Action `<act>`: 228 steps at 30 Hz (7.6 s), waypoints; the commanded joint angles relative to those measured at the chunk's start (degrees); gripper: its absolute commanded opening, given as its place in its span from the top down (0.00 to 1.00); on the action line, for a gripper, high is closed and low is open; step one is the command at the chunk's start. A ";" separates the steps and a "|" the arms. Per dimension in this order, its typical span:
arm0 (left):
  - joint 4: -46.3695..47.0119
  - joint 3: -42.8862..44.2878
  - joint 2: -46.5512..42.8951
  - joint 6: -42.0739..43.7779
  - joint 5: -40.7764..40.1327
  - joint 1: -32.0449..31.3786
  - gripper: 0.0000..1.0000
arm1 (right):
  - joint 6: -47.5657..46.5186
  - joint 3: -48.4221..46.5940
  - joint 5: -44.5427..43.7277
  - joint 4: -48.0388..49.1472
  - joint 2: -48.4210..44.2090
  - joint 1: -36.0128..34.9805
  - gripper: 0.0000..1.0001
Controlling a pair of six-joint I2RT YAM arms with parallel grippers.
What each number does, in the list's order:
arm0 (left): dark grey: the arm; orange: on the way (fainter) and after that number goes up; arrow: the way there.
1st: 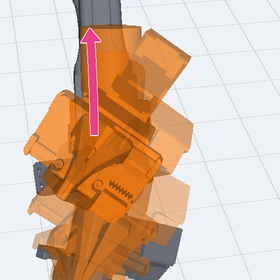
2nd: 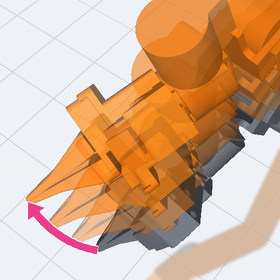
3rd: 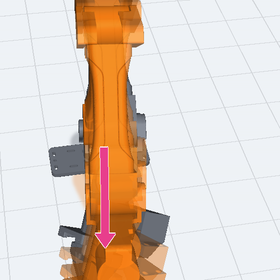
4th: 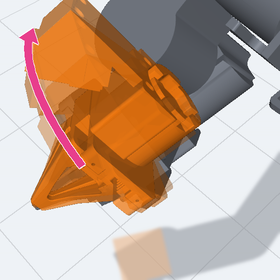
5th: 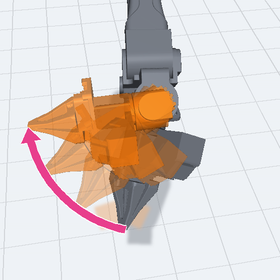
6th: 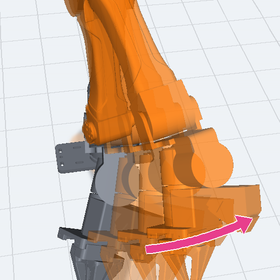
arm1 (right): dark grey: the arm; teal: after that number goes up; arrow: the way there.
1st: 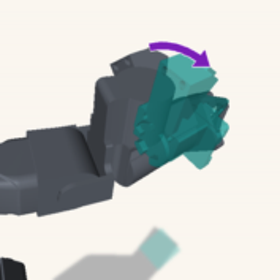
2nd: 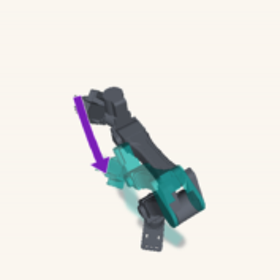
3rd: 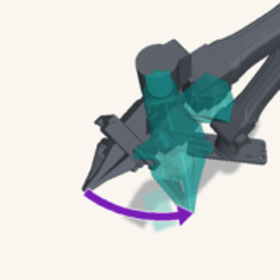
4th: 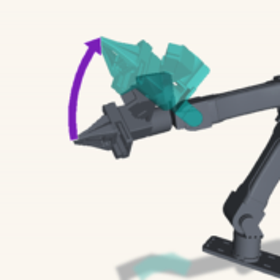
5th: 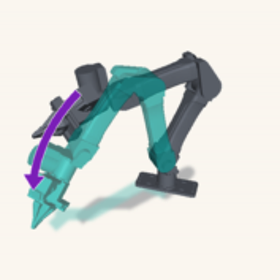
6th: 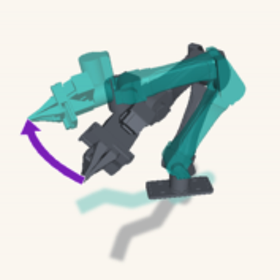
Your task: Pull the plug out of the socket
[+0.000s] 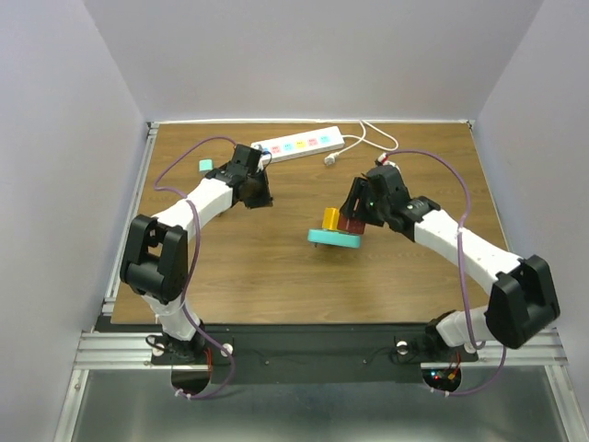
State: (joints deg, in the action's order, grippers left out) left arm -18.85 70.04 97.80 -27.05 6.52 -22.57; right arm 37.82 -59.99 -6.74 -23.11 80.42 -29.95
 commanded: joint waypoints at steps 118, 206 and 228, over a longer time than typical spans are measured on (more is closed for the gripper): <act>18.59 -26.71 12.33 -2.75 4.72 -15.05 1.00 | -3.02 -30.10 -9.60 -11.33 15.12 -13.20 1.00; 9.01 10.38 16.28 9.38 21.78 2.26 1.00 | -17.17 -49.17 7.62 -20.74 39.54 -7.13 0.00; 9.62 4.06 20.94 10.26 18.17 2.35 1.00 | -14.62 -54.71 0.59 -24.88 47.90 -8.19 0.85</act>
State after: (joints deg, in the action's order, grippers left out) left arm -4.91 78.61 115.52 -19.44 31.68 -20.25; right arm 23.05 -112.90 -5.80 -48.56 127.17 -37.65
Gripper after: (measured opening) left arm 0.043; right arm 0.683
